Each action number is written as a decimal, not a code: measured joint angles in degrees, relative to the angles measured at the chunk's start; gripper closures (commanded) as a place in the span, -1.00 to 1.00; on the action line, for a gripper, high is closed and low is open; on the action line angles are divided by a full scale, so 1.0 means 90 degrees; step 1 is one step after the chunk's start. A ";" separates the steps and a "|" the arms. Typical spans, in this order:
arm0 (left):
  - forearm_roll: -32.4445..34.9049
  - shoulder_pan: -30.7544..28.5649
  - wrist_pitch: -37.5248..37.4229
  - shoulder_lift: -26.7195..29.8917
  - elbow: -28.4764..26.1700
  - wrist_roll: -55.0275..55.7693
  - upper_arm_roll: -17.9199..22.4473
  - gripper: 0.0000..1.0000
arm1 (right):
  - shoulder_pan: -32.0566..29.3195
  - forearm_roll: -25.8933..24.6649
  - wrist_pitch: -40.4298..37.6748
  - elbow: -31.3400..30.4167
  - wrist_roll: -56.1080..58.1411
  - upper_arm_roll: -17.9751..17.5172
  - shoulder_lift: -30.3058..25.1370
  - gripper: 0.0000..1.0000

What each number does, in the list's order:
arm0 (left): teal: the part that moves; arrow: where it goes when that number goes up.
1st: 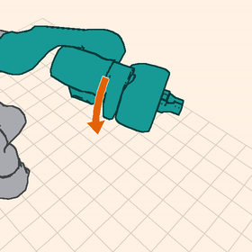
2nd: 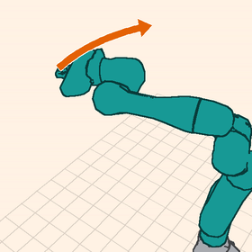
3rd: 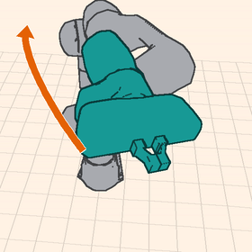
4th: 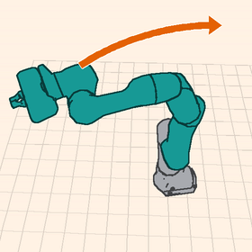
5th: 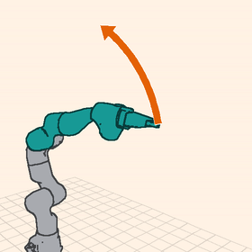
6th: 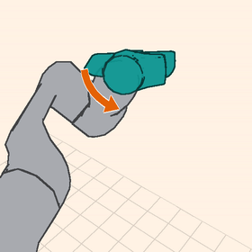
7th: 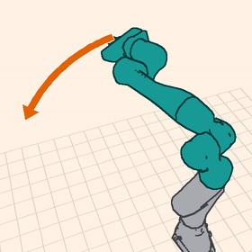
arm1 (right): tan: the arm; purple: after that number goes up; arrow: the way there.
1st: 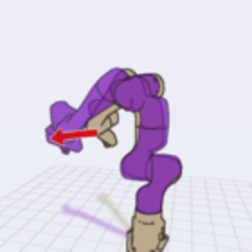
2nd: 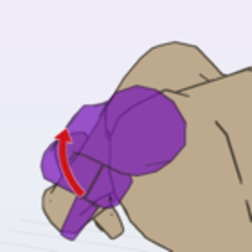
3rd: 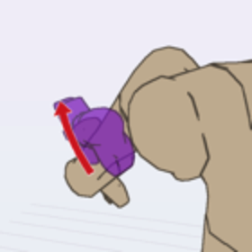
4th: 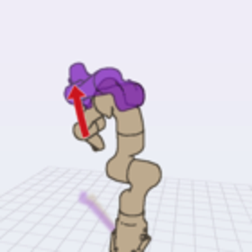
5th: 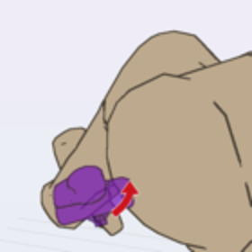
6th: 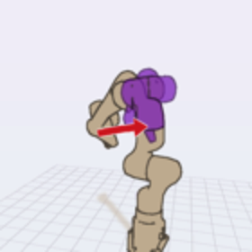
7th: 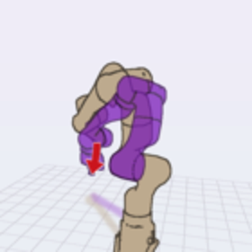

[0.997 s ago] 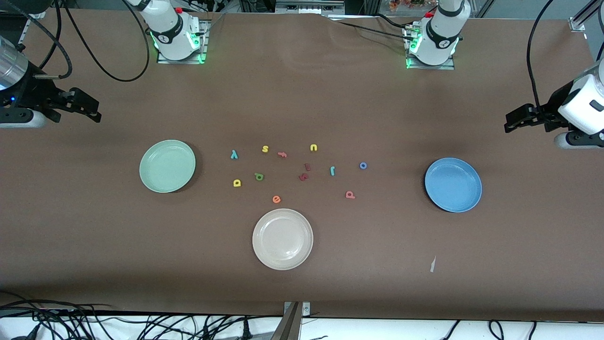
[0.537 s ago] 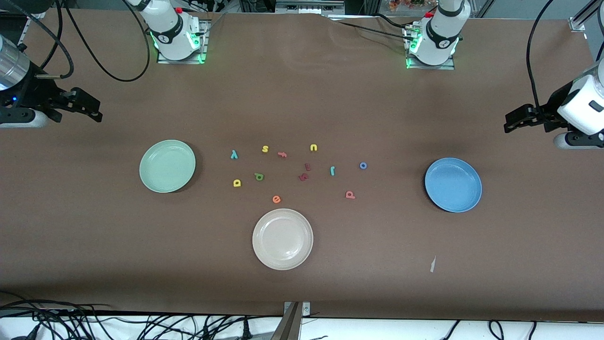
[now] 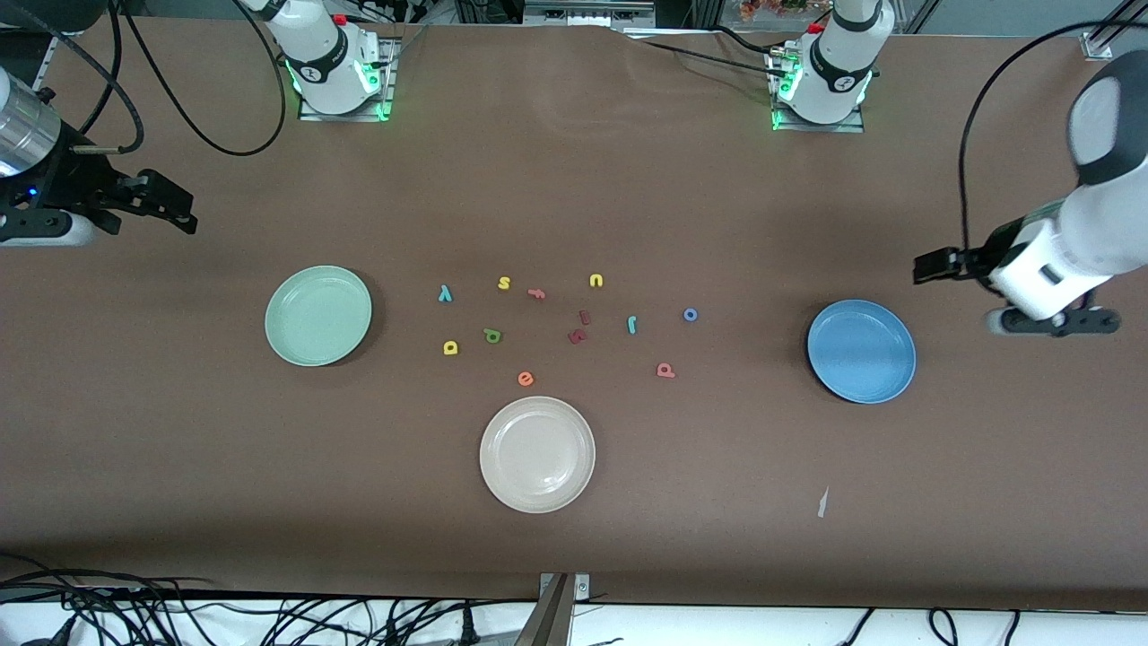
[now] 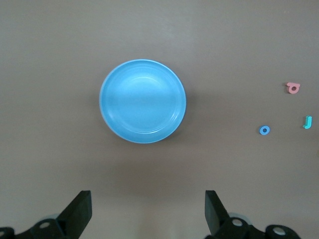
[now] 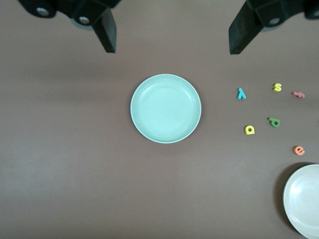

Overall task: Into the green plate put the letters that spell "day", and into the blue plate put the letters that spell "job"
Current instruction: 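Grasp the yellow d and blue o with the right and left grippers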

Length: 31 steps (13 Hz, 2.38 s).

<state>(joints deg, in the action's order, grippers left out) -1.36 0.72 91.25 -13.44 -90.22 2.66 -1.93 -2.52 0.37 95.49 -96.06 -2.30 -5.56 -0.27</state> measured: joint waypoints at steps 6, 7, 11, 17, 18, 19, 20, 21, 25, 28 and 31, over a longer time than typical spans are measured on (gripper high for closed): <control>-0.0717 0.0581 0.0747 -0.0676 -0.0002 0.0578 -0.0235 -1.00 | 0.0698 -0.0005 0.0156 -0.0014 -0.0042 -0.0099 0.0899 -1.00; -0.0720 0.0685 0.0877 -0.0764 -0.0049 0.0731 -0.0241 -1.00 | 0.0874 -0.0006 0.0320 -0.0017 -0.0213 -0.0101 0.1086 -1.00; -0.0722 0.1428 0.2508 -0.0928 -0.1011 0.1727 -0.0282 -1.00 | 0.1669 -0.0011 0.1096 -0.0036 -0.1878 -0.0114 0.1869 -1.00; -0.0722 0.2615 0.4836 -0.1295 -0.2362 0.2610 -0.0294 -0.94 | 0.2403 -0.0012 0.2405 -0.0056 -0.3508 -0.0119 0.2980 -0.72; -0.0722 0.2722 0.5068 -0.1436 -0.2391 0.2670 -0.0294 -0.91 | 0.2519 -0.0012 0.2550 -0.0057 -0.3661 -0.0120 0.3129 -0.60; -0.0722 0.2799 0.5268 -0.1584 -0.2414 0.2685 -0.0291 -0.88 | 0.2602 -0.0012 0.2717 -0.0060 -0.3751 -0.0120 0.3257 -0.59; -0.0718 0.2841 0.5402 -0.1726 -0.2429 0.2688 -0.0289 -0.86 | 0.2642 -0.0013 0.2948 -0.0070 -0.3788 -0.0117 0.3393 -0.59; -0.0685 0.2852 0.5465 -0.1841 -0.2433 0.2685 -0.0289 -0.84 | 0.2647 -0.0018 0.3231 -0.0078 -0.3790 -0.0107 0.3551 -0.56; -0.0297 0.2850 0.5484 -0.2011 -0.2510 0.2666 -0.0268 -0.66 | 0.2644 -0.0559 0.4084 -0.0166 -0.3790 -0.0037 0.4245 -0.44; -0.0150 0.2851 0.5484 -0.2011 -0.2615 0.2662 -0.0269 -0.49 | 0.2647 -0.0694 0.4606 -0.0326 -0.3856 -0.0037 0.4424 -0.35; 0.0022 0.2852 0.5484 -0.2012 -0.2792 0.2661 -0.0272 -0.11 | 0.2653 -0.0700 0.4662 -0.0373 -0.3915 -0.0038 0.4424 -0.01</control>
<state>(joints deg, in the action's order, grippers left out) -1.16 26.39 140.60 -31.55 -115.35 26.60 -4.37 21.36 -5.93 137.45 -99.42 -37.54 -5.90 39.55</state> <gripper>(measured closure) 0.295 0.352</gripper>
